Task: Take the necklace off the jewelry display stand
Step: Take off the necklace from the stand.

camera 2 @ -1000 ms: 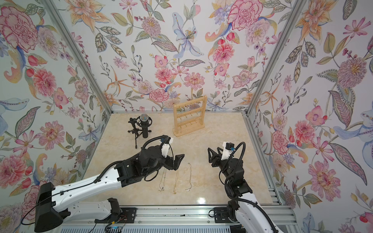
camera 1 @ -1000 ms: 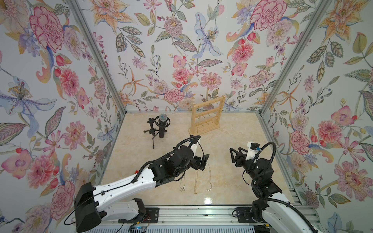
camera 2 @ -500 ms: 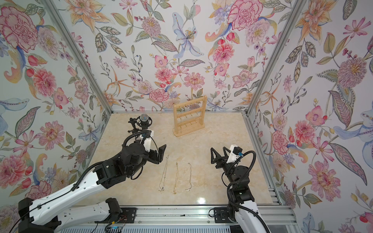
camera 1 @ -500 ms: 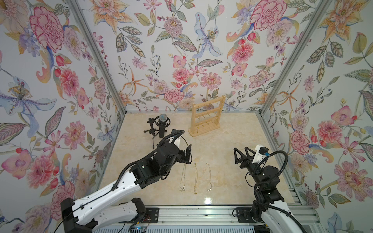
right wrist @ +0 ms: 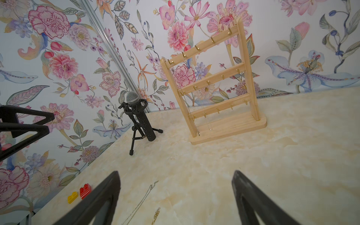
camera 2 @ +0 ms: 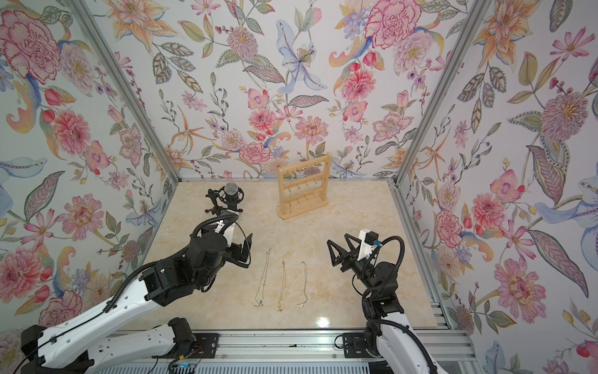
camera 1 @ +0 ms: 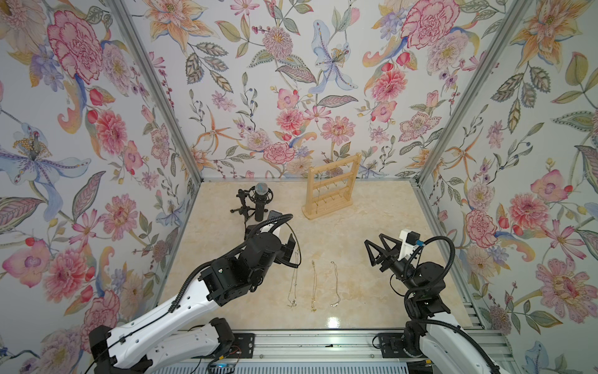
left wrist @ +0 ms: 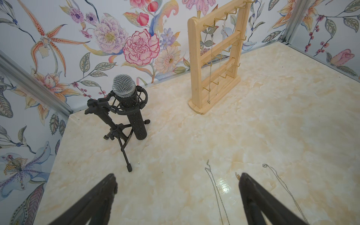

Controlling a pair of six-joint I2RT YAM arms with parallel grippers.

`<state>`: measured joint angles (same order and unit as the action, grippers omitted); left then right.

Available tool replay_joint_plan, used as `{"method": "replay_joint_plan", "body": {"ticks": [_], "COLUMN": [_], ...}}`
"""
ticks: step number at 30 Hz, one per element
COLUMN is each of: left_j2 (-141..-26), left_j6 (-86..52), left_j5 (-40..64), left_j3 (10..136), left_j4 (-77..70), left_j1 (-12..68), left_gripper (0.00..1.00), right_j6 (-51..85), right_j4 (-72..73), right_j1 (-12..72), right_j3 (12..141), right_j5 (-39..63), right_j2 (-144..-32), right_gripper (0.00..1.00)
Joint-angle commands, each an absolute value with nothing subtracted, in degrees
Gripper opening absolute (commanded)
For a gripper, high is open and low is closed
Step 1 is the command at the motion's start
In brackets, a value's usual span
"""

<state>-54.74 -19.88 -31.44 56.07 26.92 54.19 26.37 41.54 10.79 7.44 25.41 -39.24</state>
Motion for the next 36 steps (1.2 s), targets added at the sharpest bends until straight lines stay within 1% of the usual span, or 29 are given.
{"method": "replay_joint_plan", "body": {"ticks": [1, 8, 11, 13, 18, 20, 24, 31, 36], "left_j2": [-54.9, -54.9, -54.7, -54.5, -55.3, -55.5, -56.2, -57.9, -59.1], "left_j6": [-16.6, -16.6, -17.4, -17.6, -18.0, -18.2, -18.3, -18.1, -18.0], "left_j5": [-29.3, -23.1, -18.9, -16.9, -12.3, -10.7, -6.9, -4.2, -3.6], "left_j3": [54.3, 51.5, 49.9, 48.7, 47.5, 47.0, 45.6, 45.2, 46.8], "left_j4": [25.9, 22.1, 20.2, 18.7, 16.8, 15.8, 13.9, 13.4, 13.5], "left_j1": [52.5, 50.2, 48.6, 47.8, 44.3, 43.0, 41.3, 39.3, 38.4], "left_gripper": [0.99, 0.99, 0.99, 0.99, 0.99, 0.99, 0.99, 0.99, 0.99], "right_j6": [26.2, 25.9, 26.5, 27.5, 28.6, 28.2, 26.0, 22.4, 21.4], "right_j4": [46.4, 48.5, 47.6, 47.4, 45.4, 43.6, 36.3, 25.2, 25.0], "right_j1": [10.7, 10.7, 10.7, 10.7, 10.8, 10.9, 10.9, 10.9, 11.5], "right_j3": [7.1, 9.0, 11.6, 14.4, 22.4, 25.8, 34.2, 51.6, 60.9], "right_j5": [28.9, 33.8, 35.9, 38.5, 44.0, 44.9, 45.0, 44.3, 43.0], "right_j2": [-40.2, -43.9, -47.0, -50.5, -58.5, -60.8, -65.5, -76.6, -85.3], "right_gripper": [0.91, 0.86, 0.85, 0.82, 0.73, 0.71, 0.67, 0.6, 0.54]}}
